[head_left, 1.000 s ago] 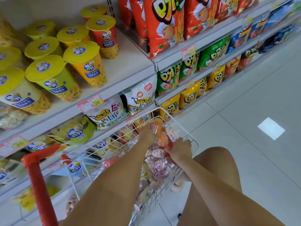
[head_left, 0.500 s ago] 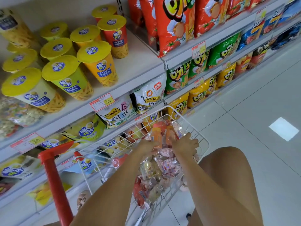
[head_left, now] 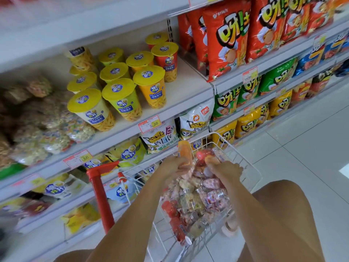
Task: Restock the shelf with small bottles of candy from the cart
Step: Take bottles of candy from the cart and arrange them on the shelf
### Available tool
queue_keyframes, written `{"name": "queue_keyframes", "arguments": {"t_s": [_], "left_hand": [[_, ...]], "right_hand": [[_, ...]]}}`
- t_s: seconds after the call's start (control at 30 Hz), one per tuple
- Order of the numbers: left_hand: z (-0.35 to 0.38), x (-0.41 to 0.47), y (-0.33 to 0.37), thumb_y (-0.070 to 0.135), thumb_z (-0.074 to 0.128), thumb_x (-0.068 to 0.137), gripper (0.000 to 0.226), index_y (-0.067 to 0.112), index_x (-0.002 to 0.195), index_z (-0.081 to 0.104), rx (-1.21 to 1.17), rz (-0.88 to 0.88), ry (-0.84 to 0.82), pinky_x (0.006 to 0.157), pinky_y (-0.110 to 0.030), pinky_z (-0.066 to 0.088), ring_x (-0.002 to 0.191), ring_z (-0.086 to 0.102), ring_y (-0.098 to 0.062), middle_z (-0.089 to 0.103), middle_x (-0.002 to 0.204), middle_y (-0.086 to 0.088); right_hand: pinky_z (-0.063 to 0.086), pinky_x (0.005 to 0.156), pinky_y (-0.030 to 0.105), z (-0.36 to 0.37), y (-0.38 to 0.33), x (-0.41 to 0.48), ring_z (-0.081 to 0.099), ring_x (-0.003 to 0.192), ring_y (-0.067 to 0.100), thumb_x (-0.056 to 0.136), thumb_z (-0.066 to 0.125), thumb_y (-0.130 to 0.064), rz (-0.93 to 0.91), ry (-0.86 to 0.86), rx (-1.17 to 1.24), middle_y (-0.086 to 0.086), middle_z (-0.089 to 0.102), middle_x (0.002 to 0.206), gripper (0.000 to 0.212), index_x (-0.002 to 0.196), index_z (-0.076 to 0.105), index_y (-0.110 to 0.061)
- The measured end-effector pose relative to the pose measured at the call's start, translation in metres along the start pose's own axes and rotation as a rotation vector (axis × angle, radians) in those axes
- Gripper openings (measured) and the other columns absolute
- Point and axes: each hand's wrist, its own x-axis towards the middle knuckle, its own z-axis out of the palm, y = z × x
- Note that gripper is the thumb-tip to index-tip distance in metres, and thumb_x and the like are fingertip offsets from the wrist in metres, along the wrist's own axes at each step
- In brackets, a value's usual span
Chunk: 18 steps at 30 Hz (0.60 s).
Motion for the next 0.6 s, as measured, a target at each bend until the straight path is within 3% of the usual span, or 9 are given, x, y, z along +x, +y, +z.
{"name": "queue_keyframes", "arguments": {"t_s": [0.07,0.13,0.2,0.27,0.37,0.43,0.5,0.6], "left_hand": [[-0.004,-0.016,0.011,0.01,0.052,0.094,0.011,0.001,0.1,0.053,-0.044,0.034,-0.012,0.077,-0.031,0.056,0.088,0.064,-0.026,0.06,0.1,-0.016],[-0.008,-0.038,0.028,0.008,0.047,0.096,0.007,0.002,0.093,0.05,-0.103,0.112,-0.041,0.084,-0.036,0.054,0.089,0.063,-0.028,0.055,0.097,-0.015],[-0.012,-0.061,0.045,0.004,0.044,0.095,0.007,0.002,0.091,0.05,-0.144,0.21,-0.054,0.087,-0.038,0.053,0.086,0.064,-0.026,0.057,0.09,-0.012],[-0.014,-0.084,0.064,0.004,0.043,0.095,0.011,0.004,0.093,0.054,-0.133,0.309,-0.035,0.077,-0.034,0.054,0.082,0.063,-0.023,0.061,0.087,-0.01],[-0.017,-0.114,0.089,0.02,0.044,0.098,0.015,0.012,0.097,0.057,-0.086,0.435,0.051,0.062,-0.026,0.048,0.074,0.062,-0.018,0.064,0.085,-0.006],[-0.021,-0.133,0.103,0.042,0.045,0.094,0.035,0.012,0.107,0.057,-0.084,0.525,0.103,0.06,-0.025,0.049,0.071,0.066,-0.015,0.067,0.088,-0.006],[-0.025,-0.154,0.117,0.056,0.048,0.082,0.054,0.011,0.108,0.06,-0.103,0.615,0.105,0.065,-0.028,0.049,0.072,0.066,-0.015,0.069,0.088,-0.008],[-0.03,-0.185,0.14,0.048,0.068,0.072,0.049,0.008,0.099,0.062,-0.083,0.707,0.106,0.067,-0.028,0.05,0.072,0.065,-0.015,0.068,0.082,-0.006]], "right_hand": [[0.037,0.103,0.035,-0.019,-0.008,-0.015,0.047,0.122,0.03,0.089,0.038,-0.066,-0.119,-0.042,0.082,0.018,0.056,0.127,0.076,0.127,0.055,-0.002],[0.052,0.075,0.022,-0.04,-0.019,-0.031,0.062,0.088,0.018,0.089,0.056,-0.051,-0.169,-0.201,0.474,0.008,0.066,0.096,0.047,0.102,0.062,-0.006],[0.05,0.072,0.022,-0.06,-0.03,-0.045,0.061,0.075,0.016,0.087,0.063,-0.035,-0.197,-0.426,0.854,0.007,0.065,0.087,0.031,0.09,0.064,-0.004],[0.047,0.071,0.025,-0.086,-0.039,-0.069,0.056,0.073,0.017,0.09,0.057,-0.014,-0.29,-0.649,1.166,0.009,0.06,0.081,0.016,0.098,0.061,-0.001],[0.053,0.067,0.024,-0.118,-0.052,-0.099,0.065,0.077,0.017,0.089,0.051,0.004,-0.536,-0.793,1.161,0.009,0.067,0.087,0.029,0.117,0.055,-0.001],[0.055,0.069,0.026,-0.136,-0.063,-0.117,0.066,0.081,0.019,0.082,0.062,0.0,-0.685,-0.789,1.119,0.008,0.07,0.09,0.033,0.114,0.058,-0.006],[0.051,0.07,0.027,-0.157,-0.073,-0.135,0.061,0.082,0.022,0.068,0.08,-0.02,-0.78,-0.749,1.114,0.007,0.07,0.086,0.042,0.103,0.059,-0.013],[0.046,0.064,0.027,-0.184,-0.086,-0.158,0.059,0.072,0.021,0.069,0.081,-0.034,-0.883,-0.706,1.142,0.011,0.069,0.082,0.048,0.099,0.053,-0.01]]}}
